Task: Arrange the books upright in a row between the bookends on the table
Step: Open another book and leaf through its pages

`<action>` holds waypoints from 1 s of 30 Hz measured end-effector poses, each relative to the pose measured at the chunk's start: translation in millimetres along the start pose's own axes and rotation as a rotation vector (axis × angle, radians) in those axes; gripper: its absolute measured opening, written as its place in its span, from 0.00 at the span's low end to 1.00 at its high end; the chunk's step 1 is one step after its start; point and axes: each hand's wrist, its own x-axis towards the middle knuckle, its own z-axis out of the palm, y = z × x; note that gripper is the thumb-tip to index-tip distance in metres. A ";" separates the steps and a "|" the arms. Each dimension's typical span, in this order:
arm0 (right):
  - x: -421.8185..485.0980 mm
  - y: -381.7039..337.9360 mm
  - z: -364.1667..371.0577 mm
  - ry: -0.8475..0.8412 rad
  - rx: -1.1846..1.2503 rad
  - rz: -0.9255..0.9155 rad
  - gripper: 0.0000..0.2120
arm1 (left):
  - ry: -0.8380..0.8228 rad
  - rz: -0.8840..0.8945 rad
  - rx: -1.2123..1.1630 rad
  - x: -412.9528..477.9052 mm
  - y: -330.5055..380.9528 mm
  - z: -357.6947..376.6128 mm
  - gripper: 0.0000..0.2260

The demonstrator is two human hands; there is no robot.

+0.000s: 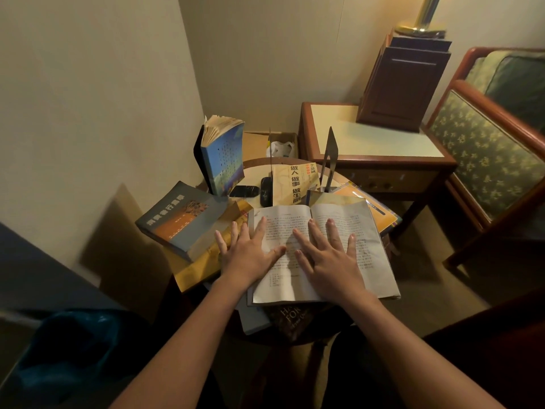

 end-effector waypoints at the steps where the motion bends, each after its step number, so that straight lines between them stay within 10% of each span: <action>1: 0.1 0.1 0.5 -0.001 -0.004 0.002 0.27 | -0.002 -0.002 -0.018 2.3 -0.5 -0.5 0.39; 10: -0.9 -2.3 0.6 0.002 -0.019 0.013 0.27 | 0.380 0.089 -0.500 -19.8 4.4 -1.6 0.30; 16: -0.7 -1.0 0.2 -0.003 -0.012 0.021 0.27 | 0.113 0.062 -0.895 -36.7 -2.8 10.4 0.26; 30: -20.2 27.0 -6.6 -0.011 0.104 0.072 0.30 | 0.054 0.044 -0.790 -31.6 -1.1 7.4 0.29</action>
